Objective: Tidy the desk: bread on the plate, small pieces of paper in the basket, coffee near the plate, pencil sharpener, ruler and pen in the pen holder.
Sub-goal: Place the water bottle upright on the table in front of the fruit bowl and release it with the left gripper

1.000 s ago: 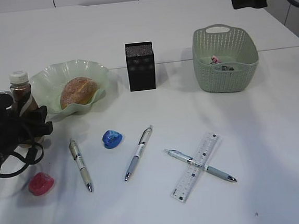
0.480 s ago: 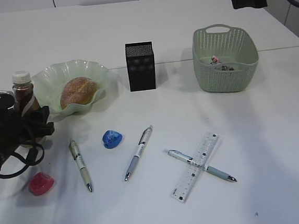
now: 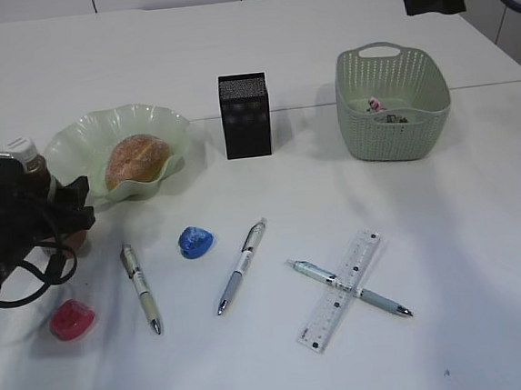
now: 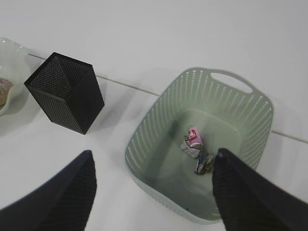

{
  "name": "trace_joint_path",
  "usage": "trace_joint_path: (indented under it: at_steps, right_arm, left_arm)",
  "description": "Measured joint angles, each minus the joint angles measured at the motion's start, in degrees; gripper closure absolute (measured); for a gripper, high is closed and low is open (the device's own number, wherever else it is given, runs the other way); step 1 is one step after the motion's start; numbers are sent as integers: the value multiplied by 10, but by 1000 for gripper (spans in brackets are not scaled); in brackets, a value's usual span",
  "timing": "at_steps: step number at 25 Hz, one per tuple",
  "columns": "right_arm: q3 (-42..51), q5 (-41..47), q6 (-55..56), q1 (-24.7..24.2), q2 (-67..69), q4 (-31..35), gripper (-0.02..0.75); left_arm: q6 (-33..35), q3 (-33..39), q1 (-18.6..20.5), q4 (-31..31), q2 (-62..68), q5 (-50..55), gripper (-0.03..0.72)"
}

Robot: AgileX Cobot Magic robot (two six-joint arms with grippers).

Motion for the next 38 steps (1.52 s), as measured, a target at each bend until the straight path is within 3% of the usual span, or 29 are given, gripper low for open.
trace_joint_path:
  at_steps: [15,38]
  right_arm:
    - [0,-1,0,0,0,0,153]
    - [0,-1,0,0,0,0,153]
  left_arm:
    - [0,1,0,-1,-1,-3,132]
    - [0,94,0,5,-134,-3,132]
